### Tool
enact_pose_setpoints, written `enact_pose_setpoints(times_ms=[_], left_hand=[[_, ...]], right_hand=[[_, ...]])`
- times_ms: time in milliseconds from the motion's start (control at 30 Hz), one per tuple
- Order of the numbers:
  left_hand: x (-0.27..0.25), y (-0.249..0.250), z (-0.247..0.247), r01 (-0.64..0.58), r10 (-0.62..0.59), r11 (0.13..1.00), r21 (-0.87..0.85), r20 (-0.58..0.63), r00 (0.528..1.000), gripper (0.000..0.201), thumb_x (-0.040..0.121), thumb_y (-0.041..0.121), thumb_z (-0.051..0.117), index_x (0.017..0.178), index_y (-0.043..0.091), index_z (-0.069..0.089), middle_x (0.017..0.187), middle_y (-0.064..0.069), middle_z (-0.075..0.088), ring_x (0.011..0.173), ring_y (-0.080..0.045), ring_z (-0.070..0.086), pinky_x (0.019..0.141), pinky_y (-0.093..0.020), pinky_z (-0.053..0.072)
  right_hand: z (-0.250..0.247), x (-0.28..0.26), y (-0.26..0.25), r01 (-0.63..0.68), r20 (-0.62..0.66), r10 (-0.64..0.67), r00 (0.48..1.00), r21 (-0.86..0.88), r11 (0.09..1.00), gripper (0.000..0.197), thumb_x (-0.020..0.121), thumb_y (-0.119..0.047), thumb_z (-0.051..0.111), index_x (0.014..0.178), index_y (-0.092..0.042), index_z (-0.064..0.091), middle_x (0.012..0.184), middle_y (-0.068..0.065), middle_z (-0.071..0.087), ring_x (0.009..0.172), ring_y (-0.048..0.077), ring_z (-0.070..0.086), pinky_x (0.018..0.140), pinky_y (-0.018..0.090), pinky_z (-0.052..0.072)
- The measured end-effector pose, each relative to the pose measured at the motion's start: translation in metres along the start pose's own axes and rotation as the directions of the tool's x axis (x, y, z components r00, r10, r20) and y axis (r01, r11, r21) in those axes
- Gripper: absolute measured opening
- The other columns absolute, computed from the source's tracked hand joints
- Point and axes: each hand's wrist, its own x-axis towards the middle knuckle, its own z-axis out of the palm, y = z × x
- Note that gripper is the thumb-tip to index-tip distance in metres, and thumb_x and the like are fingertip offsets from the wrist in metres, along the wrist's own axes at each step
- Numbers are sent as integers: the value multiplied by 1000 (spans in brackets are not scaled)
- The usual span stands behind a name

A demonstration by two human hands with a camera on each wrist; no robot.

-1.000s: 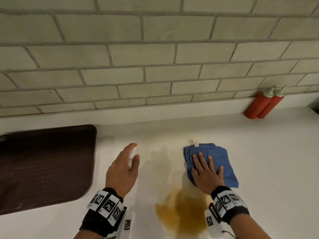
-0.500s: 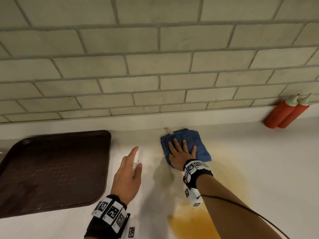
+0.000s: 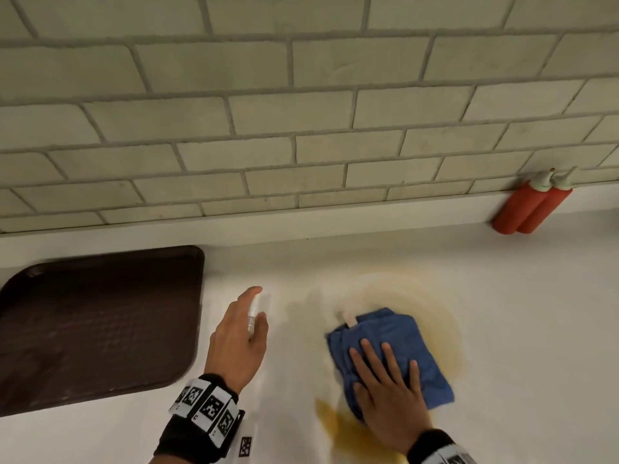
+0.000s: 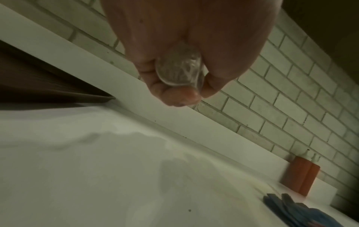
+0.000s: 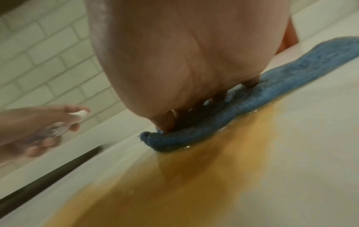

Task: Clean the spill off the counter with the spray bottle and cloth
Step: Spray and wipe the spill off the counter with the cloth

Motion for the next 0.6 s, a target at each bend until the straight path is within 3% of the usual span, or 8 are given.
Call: enact_pose_setpoints(times_ms=[100, 167, 200, 233, 333, 600], left_hand=[[2, 3, 4, -16, 15, 1000, 22, 36, 999, 43, 99, 30, 48, 141, 35, 42, 127, 6, 58, 112, -18, 58, 91, -26, 38], [5, 8, 8, -24, 22, 999, 31, 67, 998, 42, 100, 33, 47, 142, 36, 42, 130, 6, 58, 114, -17, 58, 92, -25, 38], [7, 11, 11, -34, 31, 999, 32, 79, 996, 42, 100, 34, 47, 141, 37, 42, 130, 6, 59, 114, -17, 59, 92, -26, 40], [10, 14, 14, -46, 43, 998, 31, 89, 995, 41, 99, 34, 48, 140, 37, 43, 129, 6, 60, 113, -17, 60, 92, -27, 42], [19, 24, 25, -83, 79, 996, 29, 120, 990, 40, 98, 34, 49, 138, 38, 44, 128, 7, 62, 111, -17, 61, 90, -30, 44], [34, 60, 59, -105, 97, 994, 41, 172, 980, 43, 98, 33, 48, 140, 40, 41, 131, 5, 61, 116, -20, 59, 94, -35, 45]], right_hand=[[-10, -4, 36, -188, 91, 182, 979, 61, 980, 65, 97, -54, 1, 147, -35, 38, 153, -9, 36, 137, 24, 40, 101, 60, 28], [-22, 1, 57, -211, 119, 204, 972, 49, 976, 70, 89, -60, -15, 153, -37, 0, 161, -11, -5, 149, 23, 7, 110, 65, 15], [-25, 6, 66, -235, 148, 220, 964, 92, 968, 64, 90, -59, -13, 149, -38, -16, 157, -12, -22, 148, 22, -10, 113, 64, 5], [-28, 12, 73, -278, 154, 258, 954, 126, 952, 58, 95, -55, -4, 147, -37, -23, 156, -12, -28, 147, 22, -19, 115, 63, -1], [-37, 28, 83, -333, 154, 310, 938, 158, 930, 57, 102, -46, 10, 149, -36, -21, 158, -11, -27, 146, 23, -21, 114, 64, -5], [-54, 53, 98, -373, 166, 342, 925, 219, 902, 57, 102, -44, 12, 152, -37, -14, 159, -11, -22, 147, 24, -20, 113, 65, -8]])
